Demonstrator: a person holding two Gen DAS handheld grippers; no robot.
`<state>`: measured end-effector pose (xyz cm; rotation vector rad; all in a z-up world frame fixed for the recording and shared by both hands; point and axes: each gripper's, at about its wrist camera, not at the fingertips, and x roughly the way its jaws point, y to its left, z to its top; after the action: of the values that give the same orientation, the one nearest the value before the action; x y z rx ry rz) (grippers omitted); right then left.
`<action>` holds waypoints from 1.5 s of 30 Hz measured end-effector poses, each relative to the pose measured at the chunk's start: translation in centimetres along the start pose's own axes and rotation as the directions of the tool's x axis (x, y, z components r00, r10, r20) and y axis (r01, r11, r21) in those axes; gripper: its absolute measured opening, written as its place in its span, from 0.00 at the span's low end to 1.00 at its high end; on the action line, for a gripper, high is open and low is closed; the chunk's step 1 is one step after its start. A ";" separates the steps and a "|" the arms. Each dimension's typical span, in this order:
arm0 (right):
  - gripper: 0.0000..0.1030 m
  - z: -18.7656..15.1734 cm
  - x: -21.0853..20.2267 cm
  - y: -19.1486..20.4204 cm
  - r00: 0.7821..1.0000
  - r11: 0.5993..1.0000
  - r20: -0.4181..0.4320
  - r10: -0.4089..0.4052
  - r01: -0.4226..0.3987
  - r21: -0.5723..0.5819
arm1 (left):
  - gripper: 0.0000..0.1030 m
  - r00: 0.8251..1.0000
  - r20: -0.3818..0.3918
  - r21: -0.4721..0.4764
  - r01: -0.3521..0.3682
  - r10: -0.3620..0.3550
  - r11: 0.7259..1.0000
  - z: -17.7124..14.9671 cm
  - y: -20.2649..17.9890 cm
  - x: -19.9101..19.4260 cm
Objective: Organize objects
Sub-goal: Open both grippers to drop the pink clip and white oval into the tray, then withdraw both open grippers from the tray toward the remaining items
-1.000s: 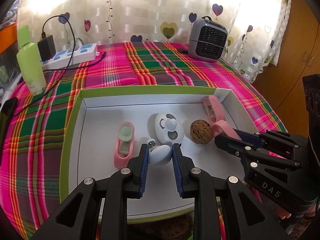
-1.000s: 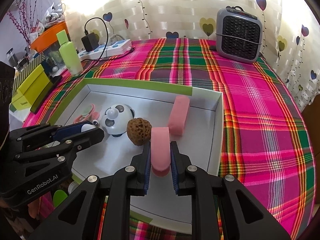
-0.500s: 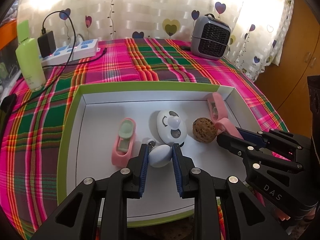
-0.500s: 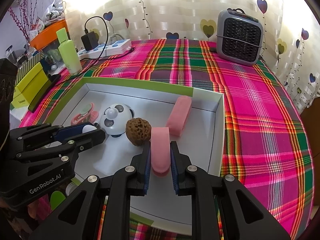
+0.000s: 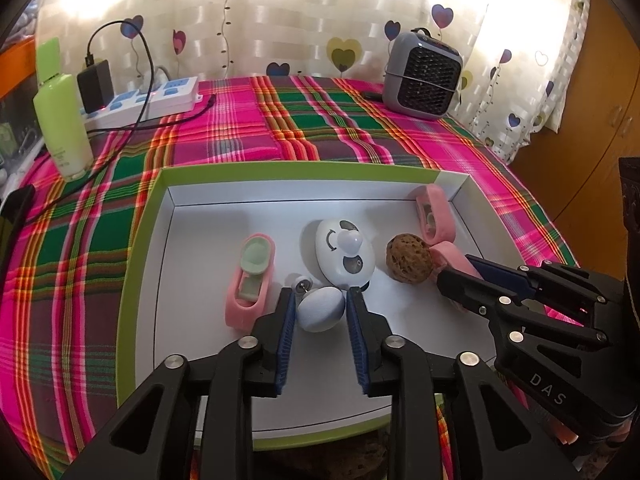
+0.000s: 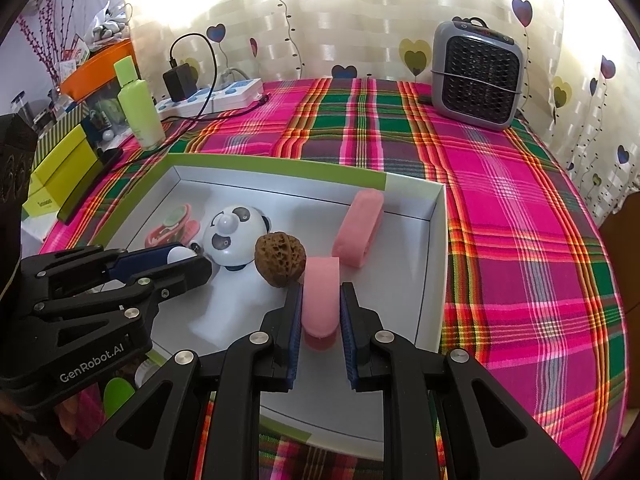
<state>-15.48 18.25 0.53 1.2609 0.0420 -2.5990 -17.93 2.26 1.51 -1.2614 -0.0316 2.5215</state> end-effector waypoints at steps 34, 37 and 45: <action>0.34 -2.9 -5.1 1.5 0.996 0.998 0.087 0.017 -0.022 0.059 | 0.38 0.996 0.092 -0.069 0.025 -0.019 0.997 -3.9 1.3 -7.2; 0.34 -3.5 -5.6 1.9 0.995 0.998 0.092 0.027 -0.032 0.050 | 0.40 0.996 0.093 -0.077 0.020 -0.013 0.997 -4.5 1.6 -8.0; 0.34 -4.9 -6.4 3.0 0.993 0.997 0.095 0.065 -0.069 0.037 | 0.42 0.995 0.102 -0.142 0.011 0.003 0.990 -6.1 3.5 -9.5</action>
<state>-7.21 17.34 2.71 1.1310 -0.0695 -2.6098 -8.79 -4.63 4.57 -1.1801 -0.2412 2.6181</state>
